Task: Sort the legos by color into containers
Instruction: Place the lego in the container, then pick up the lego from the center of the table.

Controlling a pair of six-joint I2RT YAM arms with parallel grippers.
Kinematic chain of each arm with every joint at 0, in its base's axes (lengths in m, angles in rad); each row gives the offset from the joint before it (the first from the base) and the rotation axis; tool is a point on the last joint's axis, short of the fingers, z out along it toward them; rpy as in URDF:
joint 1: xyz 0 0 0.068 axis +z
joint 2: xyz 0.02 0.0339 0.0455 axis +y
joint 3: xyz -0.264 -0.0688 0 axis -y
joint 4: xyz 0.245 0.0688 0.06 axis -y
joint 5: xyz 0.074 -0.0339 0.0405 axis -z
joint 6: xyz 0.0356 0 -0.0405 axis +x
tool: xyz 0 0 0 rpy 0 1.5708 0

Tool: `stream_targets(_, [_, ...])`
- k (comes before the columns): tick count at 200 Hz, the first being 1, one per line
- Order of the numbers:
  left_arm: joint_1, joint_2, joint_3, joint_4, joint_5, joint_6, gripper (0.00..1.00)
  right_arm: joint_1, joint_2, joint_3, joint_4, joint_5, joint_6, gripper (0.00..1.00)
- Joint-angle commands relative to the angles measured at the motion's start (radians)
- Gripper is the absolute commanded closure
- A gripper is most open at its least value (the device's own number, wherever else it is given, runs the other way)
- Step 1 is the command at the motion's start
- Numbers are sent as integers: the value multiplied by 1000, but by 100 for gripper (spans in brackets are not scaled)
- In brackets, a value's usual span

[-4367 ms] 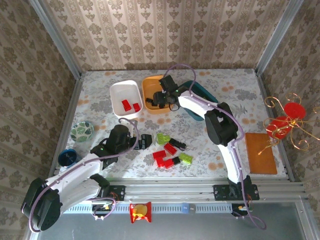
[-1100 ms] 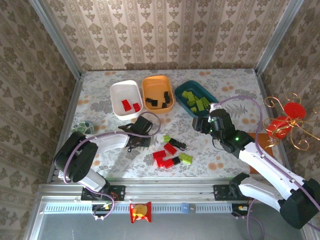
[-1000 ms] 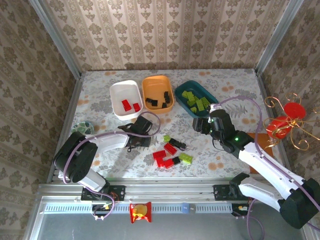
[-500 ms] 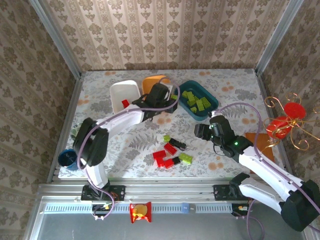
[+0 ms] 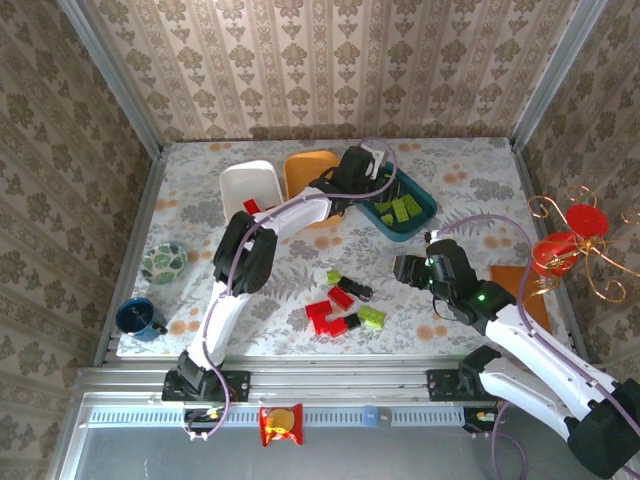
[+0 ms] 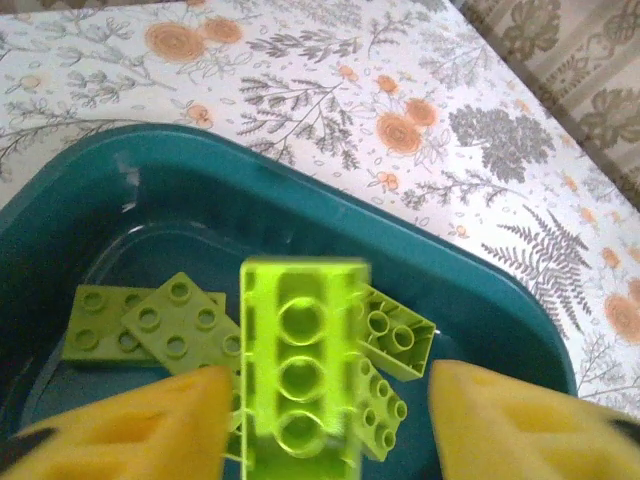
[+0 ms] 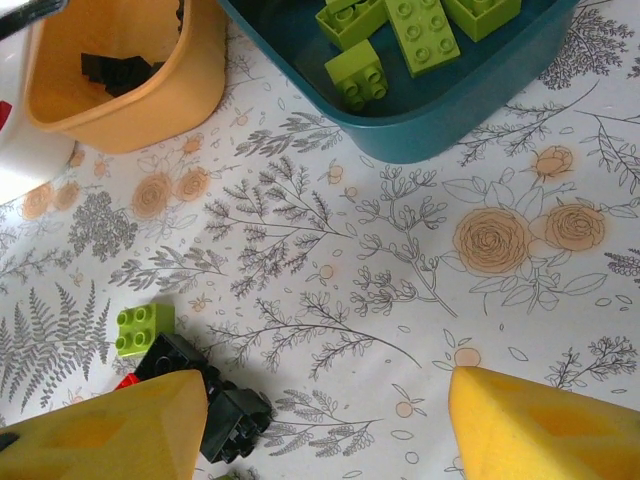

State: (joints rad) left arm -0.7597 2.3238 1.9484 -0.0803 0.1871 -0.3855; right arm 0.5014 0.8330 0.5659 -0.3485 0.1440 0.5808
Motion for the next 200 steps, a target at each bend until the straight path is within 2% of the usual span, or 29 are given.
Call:
stream_targets(1, [4,-53,9,18,41,-17,32,-6,3,-9,-17,-29,9,32])
stream_targets(46, [17,-302,-251,142,59,-34,21,-4,92,-14,56,-131,-8,31])
stream_targets(105, [22,-745,-816,313,38,-85,3,68,327,18,110,-234,-94,30])
stream_targets(129, [21,-902,-983,288,10,-92,2,131,418,48,101,-218,-129,29])
stream_targets(154, [17,-1036,-1098,193,-24,-95,1,180,488,72,94,-187,-145,29])
stream_targets(200, [-23,-1238,-1259,69,-122,-98,0,200,551,96,115,-109,-140,30])
